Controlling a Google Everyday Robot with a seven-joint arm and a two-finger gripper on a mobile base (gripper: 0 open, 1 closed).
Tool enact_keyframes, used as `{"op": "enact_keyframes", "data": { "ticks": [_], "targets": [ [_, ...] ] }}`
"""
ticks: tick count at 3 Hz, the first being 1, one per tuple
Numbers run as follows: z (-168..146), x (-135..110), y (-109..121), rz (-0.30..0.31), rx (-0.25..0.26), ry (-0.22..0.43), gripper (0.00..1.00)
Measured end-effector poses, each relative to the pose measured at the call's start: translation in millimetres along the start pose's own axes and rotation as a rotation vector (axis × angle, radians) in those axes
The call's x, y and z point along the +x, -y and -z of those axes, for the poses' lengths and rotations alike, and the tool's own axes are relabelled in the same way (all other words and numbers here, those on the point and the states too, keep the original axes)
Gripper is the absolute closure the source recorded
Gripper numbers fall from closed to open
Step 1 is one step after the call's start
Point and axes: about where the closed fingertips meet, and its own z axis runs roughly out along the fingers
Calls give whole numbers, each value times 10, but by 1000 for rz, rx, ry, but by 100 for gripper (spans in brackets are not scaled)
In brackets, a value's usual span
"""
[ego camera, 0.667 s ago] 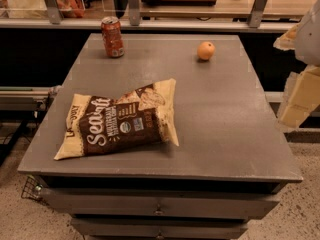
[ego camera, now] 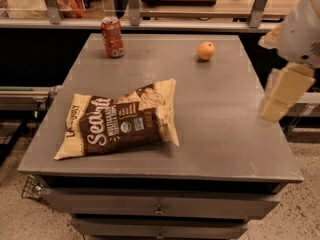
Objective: Pick brown chip bag
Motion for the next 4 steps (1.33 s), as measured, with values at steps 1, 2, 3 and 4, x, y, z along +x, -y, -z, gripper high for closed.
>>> {"op": "enact_keyframes", "data": {
  "ticks": [1,2,3,4],
  "targets": [
    [-344,-652,69,-6,-52,172,0],
    [-640,-1319,61,-16,-125,342,0],
    [-839,-1749,-94,-34,-200,457,0],
    [-1055,-2016,-351,-24,-249,511,0]
  ]
}}
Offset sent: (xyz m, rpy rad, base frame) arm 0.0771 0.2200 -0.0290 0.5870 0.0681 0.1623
